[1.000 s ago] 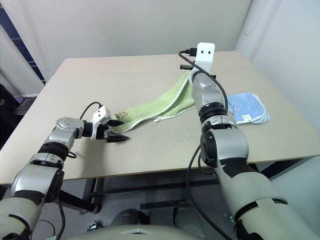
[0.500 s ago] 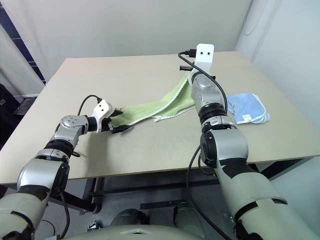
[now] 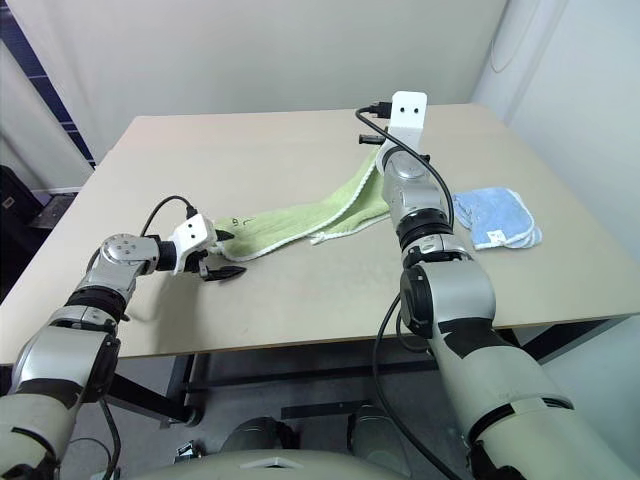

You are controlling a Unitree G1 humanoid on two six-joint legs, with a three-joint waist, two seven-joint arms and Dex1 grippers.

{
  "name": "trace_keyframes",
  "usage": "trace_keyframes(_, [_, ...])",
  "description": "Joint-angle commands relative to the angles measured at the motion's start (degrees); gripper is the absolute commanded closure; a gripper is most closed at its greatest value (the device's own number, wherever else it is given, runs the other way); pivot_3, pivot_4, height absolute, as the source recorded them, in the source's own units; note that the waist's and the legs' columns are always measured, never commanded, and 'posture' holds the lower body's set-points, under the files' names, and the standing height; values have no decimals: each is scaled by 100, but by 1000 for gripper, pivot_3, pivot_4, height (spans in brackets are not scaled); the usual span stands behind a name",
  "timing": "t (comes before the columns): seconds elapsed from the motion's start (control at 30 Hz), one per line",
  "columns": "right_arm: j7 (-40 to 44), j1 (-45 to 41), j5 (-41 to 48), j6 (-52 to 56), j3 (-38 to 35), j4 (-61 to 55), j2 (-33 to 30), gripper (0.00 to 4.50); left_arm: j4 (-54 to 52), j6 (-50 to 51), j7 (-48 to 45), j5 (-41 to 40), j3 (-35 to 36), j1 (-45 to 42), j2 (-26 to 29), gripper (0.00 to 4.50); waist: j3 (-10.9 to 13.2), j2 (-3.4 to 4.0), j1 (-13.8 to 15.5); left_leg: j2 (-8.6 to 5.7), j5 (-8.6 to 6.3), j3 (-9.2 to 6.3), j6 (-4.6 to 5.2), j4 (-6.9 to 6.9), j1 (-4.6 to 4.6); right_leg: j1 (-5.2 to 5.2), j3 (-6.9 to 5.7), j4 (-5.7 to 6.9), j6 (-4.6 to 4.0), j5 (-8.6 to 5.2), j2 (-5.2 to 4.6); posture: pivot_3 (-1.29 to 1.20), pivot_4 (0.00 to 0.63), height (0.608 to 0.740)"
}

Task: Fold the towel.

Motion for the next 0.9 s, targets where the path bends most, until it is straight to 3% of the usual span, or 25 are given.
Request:
trace_keyframes(0.03, [-35,-100,-2,-64,-16,-290,-23,4500,150,24,219,163,-61,-131,-108,38,0,1,0,0,1,0,0,2,3,3,0,1,0,0,0,0,0,740])
trace_keyframes(0.47, [-22,-100,73,51,-96,-277,-74,4500,398,664,192,439,-217,-333,-91,4464,-1,1,-20,3,26,0,15,8,19,16,-1,4,-25,30,-2,0,0,740])
trace_keyframes(0.7, [-5,-144,130,71,-126,-263,-57,4500,331,1089,-334,-52,211,-476,-56,4464,0,1,-27,6,26,0,15,8,21,13,-1,9,-24,31,2,0,0,740])
trace_keyframes(0.9, [23,-208,224,81,-211,-334,-148,4500,-24,2528,-1635,-1209,1185,-836,263,4464,2,-1,-30,4,26,0,16,3,-24,-24,-1,-1,-8,29,4,0,0,740])
